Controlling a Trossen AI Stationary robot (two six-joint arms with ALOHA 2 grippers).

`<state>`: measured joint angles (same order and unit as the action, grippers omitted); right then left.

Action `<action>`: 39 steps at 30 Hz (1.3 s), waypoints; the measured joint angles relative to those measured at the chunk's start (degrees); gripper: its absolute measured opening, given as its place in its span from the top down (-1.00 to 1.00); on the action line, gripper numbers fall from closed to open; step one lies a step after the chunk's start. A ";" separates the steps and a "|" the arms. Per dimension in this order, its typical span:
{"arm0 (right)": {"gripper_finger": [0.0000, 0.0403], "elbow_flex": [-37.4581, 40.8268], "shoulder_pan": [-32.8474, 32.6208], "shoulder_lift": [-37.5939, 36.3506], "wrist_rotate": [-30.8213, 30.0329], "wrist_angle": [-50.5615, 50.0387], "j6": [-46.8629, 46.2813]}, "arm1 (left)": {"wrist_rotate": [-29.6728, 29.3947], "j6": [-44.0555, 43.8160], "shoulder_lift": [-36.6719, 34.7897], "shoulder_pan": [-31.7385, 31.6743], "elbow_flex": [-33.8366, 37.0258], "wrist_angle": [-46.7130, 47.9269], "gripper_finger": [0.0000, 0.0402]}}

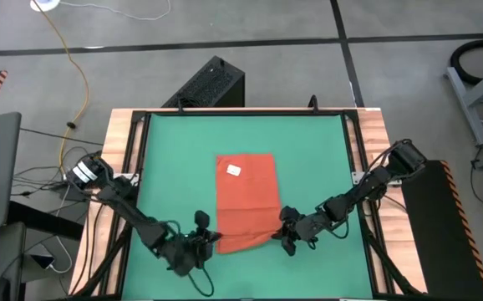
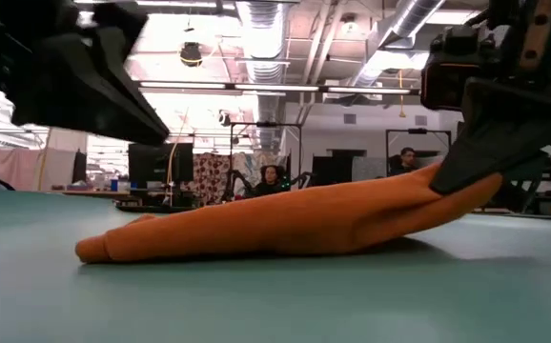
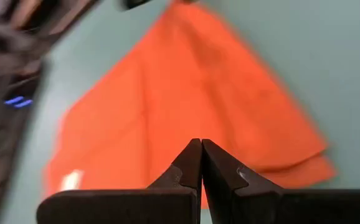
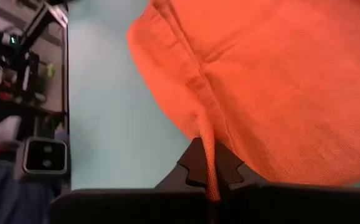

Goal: Roll towel
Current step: Roll the orange towel

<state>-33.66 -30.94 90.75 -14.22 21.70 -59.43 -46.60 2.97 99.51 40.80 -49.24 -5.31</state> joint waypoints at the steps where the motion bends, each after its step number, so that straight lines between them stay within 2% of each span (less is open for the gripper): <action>1: 0.96 -0.02 0.33 -0.03 0.47 0.03 -0.64 | 3.51 1.39 0.06 -1.18 1.10 -2.78 1.00; 4: 0.96 -0.03 0.90 -0.03 1.96 0.14 -0.86 | 11.25 2.58 0.08 -4.97 5.45 -10.92 1.00; 8: 0.96 -0.06 1.46 -0.06 2.40 0.86 -4.06 | 13.70 2.70 0.10 -8.12 9.86 -18.01 1.00; 12: 0.96 -0.14 2.77 -0.10 4.54 1.55 -7.62 | 20.74 2.17 0.10 -9.82 10.97 -19.43 1.00; 16: 0.96 -0.14 4.01 -0.12 6.38 1.37 -10.59 | 25.00 2.46 0.10 -10.68 10.98 -19.48 1.00; 27: 0.96 -0.14 6.31 -0.14 6.94 -0.75 -18.56 | 28.91 1.67 0.13 -10.95 12.67 -18.75 1.00; 35: 0.96 -0.14 7.13 -0.14 6.80 -3.17 -21.98 | 30.59 -2.04 0.13 -11.45 18.62 -27.94 1.00; 39: 0.96 -0.14 7.71 -0.14 6.80 -4.74 -23.42 | 31.28 -4.15 0.10 -11.45 19.46 -28.65 1.00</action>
<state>-33.80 -23.23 90.61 -7.42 16.96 -82.86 -15.33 -1.18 99.61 29.34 -29.78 -33.95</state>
